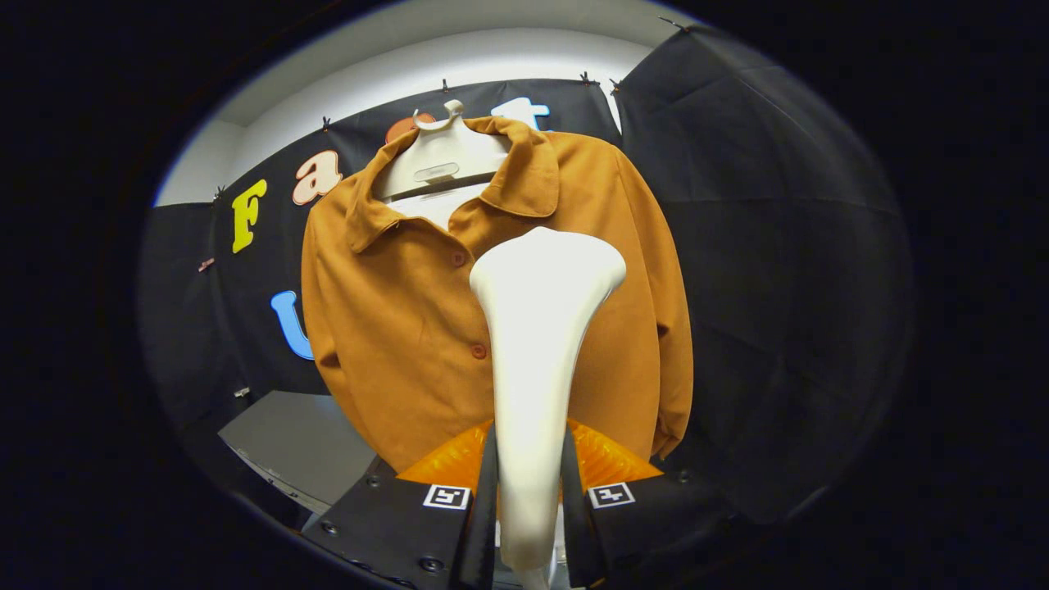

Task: Iron the clothes twice with a garment steamer, once on the left side and once on the right side.

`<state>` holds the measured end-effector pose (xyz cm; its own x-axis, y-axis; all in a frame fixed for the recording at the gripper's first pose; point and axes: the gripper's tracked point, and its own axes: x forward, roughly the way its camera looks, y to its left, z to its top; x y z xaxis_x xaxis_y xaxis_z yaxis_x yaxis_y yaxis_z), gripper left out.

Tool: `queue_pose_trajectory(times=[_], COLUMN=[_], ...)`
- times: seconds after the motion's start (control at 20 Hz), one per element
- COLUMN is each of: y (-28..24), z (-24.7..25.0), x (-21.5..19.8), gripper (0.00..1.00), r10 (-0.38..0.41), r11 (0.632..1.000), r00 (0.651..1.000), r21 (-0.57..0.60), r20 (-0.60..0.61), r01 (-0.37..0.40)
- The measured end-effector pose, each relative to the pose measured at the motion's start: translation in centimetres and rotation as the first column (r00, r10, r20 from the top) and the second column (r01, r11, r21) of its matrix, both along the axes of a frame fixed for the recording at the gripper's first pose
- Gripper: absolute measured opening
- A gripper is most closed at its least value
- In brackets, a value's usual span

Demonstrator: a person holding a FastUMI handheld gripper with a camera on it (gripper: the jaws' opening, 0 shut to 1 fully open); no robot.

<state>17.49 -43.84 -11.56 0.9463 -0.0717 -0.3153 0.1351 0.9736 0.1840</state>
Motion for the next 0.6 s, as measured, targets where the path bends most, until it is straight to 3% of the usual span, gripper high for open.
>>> queue_pose_trajectory(times=[0.2,0.6], y=[-1.4,-1.6], z=[-2.2,-6.8], x=[2.2,1.3], gripper=[0.38,0.37], r10=[0.028,0.046], r11=[0.999,0.998], r00=[0.999,0.994], r21=[0.038,0.048], r20=[-0.021,-0.099], r01=[-0.027,-0.041])
